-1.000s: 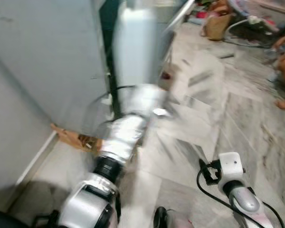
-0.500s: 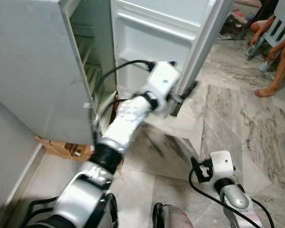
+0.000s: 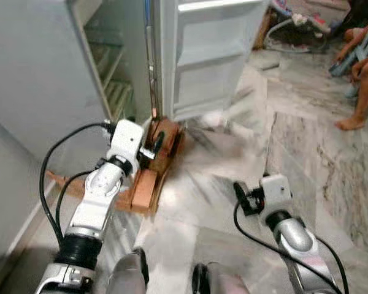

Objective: Restocking fridge

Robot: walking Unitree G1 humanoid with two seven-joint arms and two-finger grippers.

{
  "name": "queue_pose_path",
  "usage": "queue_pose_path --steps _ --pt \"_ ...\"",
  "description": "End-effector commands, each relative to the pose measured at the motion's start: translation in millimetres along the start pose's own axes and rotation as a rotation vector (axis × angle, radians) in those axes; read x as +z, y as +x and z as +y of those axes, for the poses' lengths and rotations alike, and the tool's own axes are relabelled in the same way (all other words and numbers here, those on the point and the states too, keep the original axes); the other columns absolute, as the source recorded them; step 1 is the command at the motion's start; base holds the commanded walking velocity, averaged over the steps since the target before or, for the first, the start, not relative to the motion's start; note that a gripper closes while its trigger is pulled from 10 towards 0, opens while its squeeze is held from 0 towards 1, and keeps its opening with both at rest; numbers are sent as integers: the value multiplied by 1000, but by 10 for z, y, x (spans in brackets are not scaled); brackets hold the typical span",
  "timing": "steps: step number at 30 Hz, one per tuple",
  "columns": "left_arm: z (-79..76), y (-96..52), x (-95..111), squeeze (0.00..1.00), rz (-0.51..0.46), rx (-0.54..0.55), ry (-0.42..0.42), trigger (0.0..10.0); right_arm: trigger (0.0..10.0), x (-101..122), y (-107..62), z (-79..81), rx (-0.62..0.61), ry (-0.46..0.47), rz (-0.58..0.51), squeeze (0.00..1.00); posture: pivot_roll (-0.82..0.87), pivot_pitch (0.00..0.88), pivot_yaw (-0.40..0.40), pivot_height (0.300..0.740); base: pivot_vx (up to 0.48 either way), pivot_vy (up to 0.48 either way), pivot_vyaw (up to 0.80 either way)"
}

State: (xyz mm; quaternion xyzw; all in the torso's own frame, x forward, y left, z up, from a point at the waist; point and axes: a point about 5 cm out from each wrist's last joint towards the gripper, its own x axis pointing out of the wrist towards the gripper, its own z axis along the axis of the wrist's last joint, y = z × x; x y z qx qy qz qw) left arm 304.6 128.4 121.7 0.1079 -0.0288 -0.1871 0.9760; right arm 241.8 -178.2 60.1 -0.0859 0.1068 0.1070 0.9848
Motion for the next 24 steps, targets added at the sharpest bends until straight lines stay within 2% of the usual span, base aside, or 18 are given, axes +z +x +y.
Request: queue_pose_path --steps 1,5,7,13,16,19,24 --pt "126 -169 -136 0 59 43 38 10000 10000 100 45 87 32 9 -24 0 73 183 -48 740 289 -382 0" --pt "166 -355 -278 0 114 71 38 10000 10000 180 81 178 94 5 -36 0 59 182 -32 740 307 -367 0" --pt "158 -448 -336 0 148 78 35 10000 10000 229 51 233 147 -27 -48 0 50 172 -21 740 352 -322 0" --pt "198 -571 -438 0 187 146 8 10000 10000 230 -8 260 161 -29 -37 0 34 151 -25 740 379 -289 0" --pt "230 -628 -494 0 205 208 -5 10000 10000 272 35 208 81 18 -75 0 34 122 -47 740 417 -81 0" --pt "271 -685 -542 0 221 282 -14 10000 10000 294 97 124 -57 48 -96 0 39 112 -54 740 421 0 0" --pt "288 -678 -526 0 213 301 -18 10000 10000 311 113 39 -165 93 -100 0 43 117 -55 740 430 0 0"
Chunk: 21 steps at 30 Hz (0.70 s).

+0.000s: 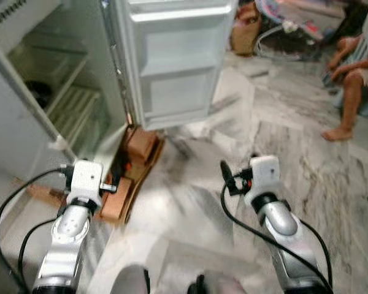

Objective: Restocking fridge

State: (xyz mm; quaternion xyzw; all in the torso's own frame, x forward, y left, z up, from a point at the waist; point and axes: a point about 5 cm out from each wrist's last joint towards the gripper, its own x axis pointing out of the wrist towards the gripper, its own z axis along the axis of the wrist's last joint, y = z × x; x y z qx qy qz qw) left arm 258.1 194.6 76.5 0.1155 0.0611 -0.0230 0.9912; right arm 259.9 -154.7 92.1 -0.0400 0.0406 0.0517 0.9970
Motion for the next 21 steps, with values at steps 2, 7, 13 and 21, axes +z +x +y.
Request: queue_pose_path --steps 2,7,13,21 --pt "-48 39 51 0 -11 3 -21 10000 10000 -67 -48 -173 -122 60 36 0 32 120 -50 740 444 0 0" --pt "-93 102 90 0 -25 -10 -20 10000 10000 -104 -102 -204 -110 44 50 0 16 121 -56 740 446 0 0" --pt "-96 78 46 0 -16 31 -53 10000 10000 -51 -88 -283 -172 -6 0 0 12 115 -57 740 447 0 0" --pt "-184 49 18 0 -4 29 -91 10000 10000 -53 -82 -283 -209 57 14 0 7 107 -55 740 441 -31 0"
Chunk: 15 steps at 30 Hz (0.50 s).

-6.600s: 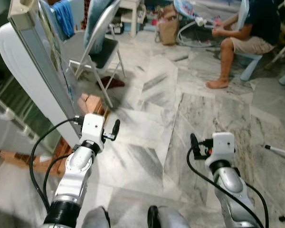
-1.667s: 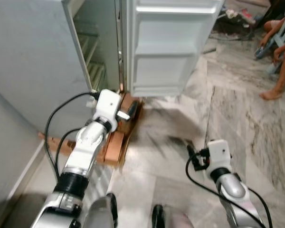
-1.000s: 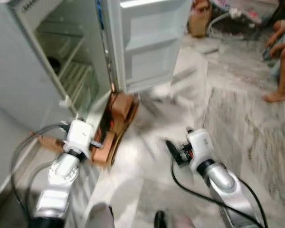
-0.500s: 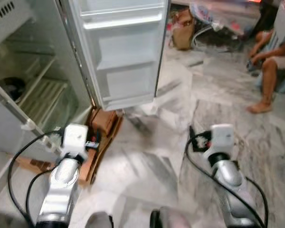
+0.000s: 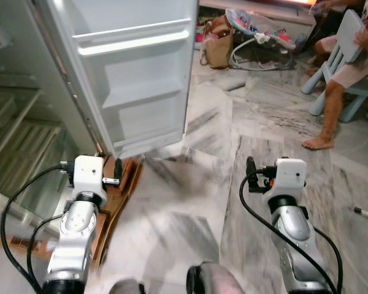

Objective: Restocking fridge

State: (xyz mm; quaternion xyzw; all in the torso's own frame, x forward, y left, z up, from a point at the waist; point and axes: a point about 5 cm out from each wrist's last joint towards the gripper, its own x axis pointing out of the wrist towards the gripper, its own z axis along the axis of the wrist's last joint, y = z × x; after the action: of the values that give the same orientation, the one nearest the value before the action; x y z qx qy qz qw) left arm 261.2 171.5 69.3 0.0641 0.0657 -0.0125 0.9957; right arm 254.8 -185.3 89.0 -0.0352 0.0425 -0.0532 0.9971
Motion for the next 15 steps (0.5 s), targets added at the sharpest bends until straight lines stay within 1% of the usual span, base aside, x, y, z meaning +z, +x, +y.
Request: queue_pose_path --steps 1,2,4,5,6,9,15 --pt "51 3 36 0 -13 14 14 10000 10000 8 -6 12 0 38 6 0 7 107 -55 740 405 -251 0" --pt "23 21 68 0 -23 2 11 10000 10000 38 7 36 20 56 -5 0 5 108 -55 740 352 -322 0" --pt "15 29 79 0 -28 -4 11 10000 10000 37 22 50 28 50 -1 0 3 109 -54 740 347 -328 0" --pt "16 30 78 0 -28 -4 13 10000 10000 37 29 54 27 81 -4 0 3 109 -54 740 330 -345 -494" --pt "19 32 74 0 -27 -4 14 10000 10000 42 39 49 19 108 -10 0 2 110 -54 740 326 -349 -800" --pt "19 37 72 0 -26 -4 13 10000 10000 59 58 43 30 86 -20 0 -1 112 -55 740 326 -349 -800" --pt "15 37 73 0 -29 -3 9 10000 10000 75 88 28 28 102 -20 0 0 115 -61 740 322 -352 -800"
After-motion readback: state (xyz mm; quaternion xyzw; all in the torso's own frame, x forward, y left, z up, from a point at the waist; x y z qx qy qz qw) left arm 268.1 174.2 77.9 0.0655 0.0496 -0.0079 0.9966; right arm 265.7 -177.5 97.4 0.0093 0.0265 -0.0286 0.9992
